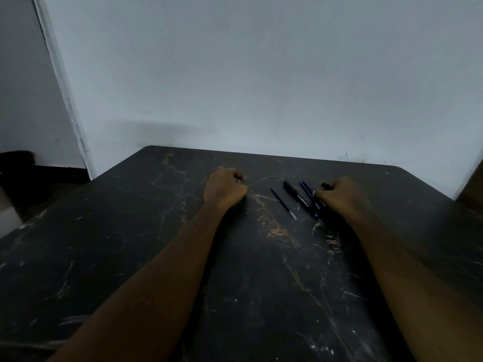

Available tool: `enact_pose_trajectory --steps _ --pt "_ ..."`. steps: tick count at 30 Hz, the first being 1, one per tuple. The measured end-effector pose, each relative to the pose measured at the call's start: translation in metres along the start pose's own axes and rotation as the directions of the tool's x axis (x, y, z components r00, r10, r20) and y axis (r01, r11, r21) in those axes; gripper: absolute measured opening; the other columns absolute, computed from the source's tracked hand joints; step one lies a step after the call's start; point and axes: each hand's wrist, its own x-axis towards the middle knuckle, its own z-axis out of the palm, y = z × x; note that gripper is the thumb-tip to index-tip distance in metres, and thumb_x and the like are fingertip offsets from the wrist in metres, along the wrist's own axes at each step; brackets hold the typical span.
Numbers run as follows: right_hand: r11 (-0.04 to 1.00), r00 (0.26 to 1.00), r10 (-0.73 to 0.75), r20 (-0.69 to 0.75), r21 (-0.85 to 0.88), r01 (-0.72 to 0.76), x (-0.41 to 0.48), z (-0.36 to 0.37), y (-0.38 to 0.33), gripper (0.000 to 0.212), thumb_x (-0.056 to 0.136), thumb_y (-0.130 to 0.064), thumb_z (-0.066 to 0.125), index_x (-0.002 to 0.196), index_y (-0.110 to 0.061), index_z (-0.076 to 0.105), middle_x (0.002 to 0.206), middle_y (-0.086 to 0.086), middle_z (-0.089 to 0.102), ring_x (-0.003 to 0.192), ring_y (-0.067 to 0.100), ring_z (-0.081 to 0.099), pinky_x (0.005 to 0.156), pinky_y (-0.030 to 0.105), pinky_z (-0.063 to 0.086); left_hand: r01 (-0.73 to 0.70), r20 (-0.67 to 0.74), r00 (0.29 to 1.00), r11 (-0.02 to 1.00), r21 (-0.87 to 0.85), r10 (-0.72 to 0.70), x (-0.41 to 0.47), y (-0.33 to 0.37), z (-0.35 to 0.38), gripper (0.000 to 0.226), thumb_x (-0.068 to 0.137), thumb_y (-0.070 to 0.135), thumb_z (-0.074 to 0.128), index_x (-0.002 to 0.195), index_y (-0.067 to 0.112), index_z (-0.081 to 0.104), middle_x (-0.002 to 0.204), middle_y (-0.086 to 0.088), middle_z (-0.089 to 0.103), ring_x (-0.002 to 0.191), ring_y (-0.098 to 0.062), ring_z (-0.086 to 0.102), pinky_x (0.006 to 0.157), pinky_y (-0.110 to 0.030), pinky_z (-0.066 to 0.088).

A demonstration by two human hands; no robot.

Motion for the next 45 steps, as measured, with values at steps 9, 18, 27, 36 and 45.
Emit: enact_pose_trajectory --steps 9,18,27,36,45 --pt "1.0 0.998 0.002 -0.064 -0.023 -0.003 -0.002 0.005 -0.001 0.031 0.08 -0.043 0.066 0.075 -0.013 0.071 0.061 0.002 0.061 0.065 0.024 0.062 0.059 0.026 0.042 0.032 -0.051 0.998 0.993 -0.11 -0.038 0.0 0.0 0.002 0.02 0.076 0.007 0.058 0.077 0.023 0.07 0.087 0.004 0.072 0.083 -0.015 0.067 0.076 -0.024 0.05" --pt "1.0 0.996 0.003 -0.091 -0.019 -0.004 -0.002 0.007 -0.003 0.037 0.08 -0.043 0.063 0.064 -0.01 0.067 0.055 0.002 0.061 0.054 0.019 0.059 0.05 0.021 0.037 0.021 -0.064 0.998 0.99 -0.137 -0.029 0.001 -0.002 0.002 0.017 0.08 0.009 0.06 0.083 0.019 0.074 0.092 0.002 0.074 0.085 -0.014 0.068 0.084 -0.029 0.054" --pt "0.989 0.975 -0.149 -0.162 -0.027 0.146 -0.011 0.008 -0.021 0.032 0.082 -0.039 0.062 0.06 -0.016 0.059 0.054 -0.005 0.054 0.058 0.02 0.057 0.056 0.026 0.037 0.006 -0.126 0.992 0.99 -0.139 -0.023 0.002 -0.001 0.001 0.011 0.087 0.017 0.064 0.088 0.013 0.075 0.084 -0.002 0.074 0.076 -0.014 0.069 0.078 -0.037 0.059" --pt "0.944 0.958 -0.285 0.045 -0.162 0.288 -0.023 0.022 -0.05 0.035 0.076 -0.05 0.068 0.069 -0.016 0.06 0.062 -0.003 0.055 0.062 0.019 0.059 0.055 0.027 0.045 -0.031 -0.183 0.983 0.983 -0.181 -0.002 0.0 0.004 -0.003 0.011 0.085 0.015 0.064 0.09 0.016 0.074 0.088 -0.001 0.072 0.08 -0.012 0.067 0.079 -0.032 0.056" --pt "0.946 0.955 -0.294 0.039 -0.128 0.296 -0.027 0.025 -0.055 0.03 0.077 -0.044 0.069 0.07 -0.019 0.055 0.06 -0.007 0.05 0.065 0.019 0.059 0.056 0.027 0.042 -0.037 -0.19 0.982 0.977 -0.211 -0.004 -0.001 0.007 0.0 0.011 0.086 0.028 0.066 0.08 0.021 0.071 0.074 0.006 0.069 0.071 -0.008 0.065 0.071 -0.028 0.054"
